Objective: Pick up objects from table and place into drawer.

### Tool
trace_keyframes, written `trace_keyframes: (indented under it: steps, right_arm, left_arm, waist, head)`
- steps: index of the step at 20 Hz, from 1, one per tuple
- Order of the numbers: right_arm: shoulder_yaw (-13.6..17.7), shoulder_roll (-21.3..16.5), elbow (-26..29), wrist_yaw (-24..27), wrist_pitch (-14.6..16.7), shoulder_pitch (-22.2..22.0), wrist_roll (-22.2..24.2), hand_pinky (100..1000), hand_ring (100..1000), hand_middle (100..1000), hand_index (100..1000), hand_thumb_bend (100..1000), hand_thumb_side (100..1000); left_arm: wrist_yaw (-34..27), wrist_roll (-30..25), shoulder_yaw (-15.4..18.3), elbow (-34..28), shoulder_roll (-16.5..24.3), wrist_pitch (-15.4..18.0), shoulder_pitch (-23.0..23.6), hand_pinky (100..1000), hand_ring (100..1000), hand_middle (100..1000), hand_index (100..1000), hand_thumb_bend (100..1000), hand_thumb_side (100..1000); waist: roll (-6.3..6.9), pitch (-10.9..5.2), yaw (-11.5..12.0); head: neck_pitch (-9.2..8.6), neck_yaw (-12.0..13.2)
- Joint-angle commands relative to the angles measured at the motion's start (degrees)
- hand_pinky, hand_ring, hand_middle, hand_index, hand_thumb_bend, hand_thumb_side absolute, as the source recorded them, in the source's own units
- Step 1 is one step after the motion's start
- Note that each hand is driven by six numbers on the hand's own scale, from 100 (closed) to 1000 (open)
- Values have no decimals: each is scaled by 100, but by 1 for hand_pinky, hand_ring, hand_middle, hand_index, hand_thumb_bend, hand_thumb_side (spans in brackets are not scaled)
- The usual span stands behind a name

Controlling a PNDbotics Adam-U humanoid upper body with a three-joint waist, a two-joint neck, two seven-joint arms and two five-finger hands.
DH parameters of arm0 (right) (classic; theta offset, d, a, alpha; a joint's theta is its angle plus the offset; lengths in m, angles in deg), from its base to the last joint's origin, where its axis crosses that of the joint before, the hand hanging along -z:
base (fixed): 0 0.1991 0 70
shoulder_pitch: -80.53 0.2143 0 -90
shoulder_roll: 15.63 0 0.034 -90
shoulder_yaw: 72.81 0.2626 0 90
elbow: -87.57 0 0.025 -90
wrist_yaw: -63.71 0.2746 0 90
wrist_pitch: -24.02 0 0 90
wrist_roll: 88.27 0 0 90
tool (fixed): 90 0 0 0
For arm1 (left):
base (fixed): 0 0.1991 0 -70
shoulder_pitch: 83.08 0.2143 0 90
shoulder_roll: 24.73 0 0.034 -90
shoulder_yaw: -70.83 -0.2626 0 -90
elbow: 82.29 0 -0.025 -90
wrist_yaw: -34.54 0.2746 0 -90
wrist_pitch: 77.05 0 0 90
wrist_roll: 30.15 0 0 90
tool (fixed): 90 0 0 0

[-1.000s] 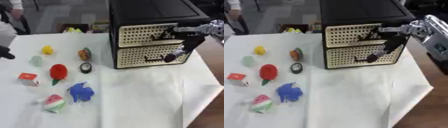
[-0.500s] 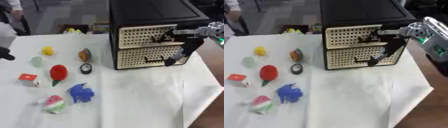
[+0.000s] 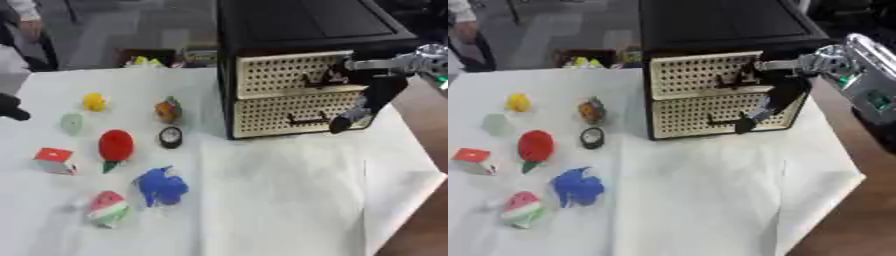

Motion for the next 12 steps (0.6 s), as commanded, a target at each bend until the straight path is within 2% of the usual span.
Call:
trace_keyframes:
  steps: [1, 12]
  right_arm:
    - [43, -225, 137, 93, -5, -14, -33, 100, 100, 100, 838, 914, 778]
    - [171, -498, 546, 198, -78, -448, -197, 100, 100, 100, 836, 916, 781]
  left_arm:
    - [-16, -14, 8, -102, 55, 4, -83, 551, 617, 615, 789, 100, 885]
    - [-25, -17, 9, -102, 60, 8, -91, 551, 617, 615, 788, 100, 883]
  waist:
    - [-9, -73, -15]
    - [-3, -67, -32]
  head:
    - [-46, 2]
    - [-72, 19]
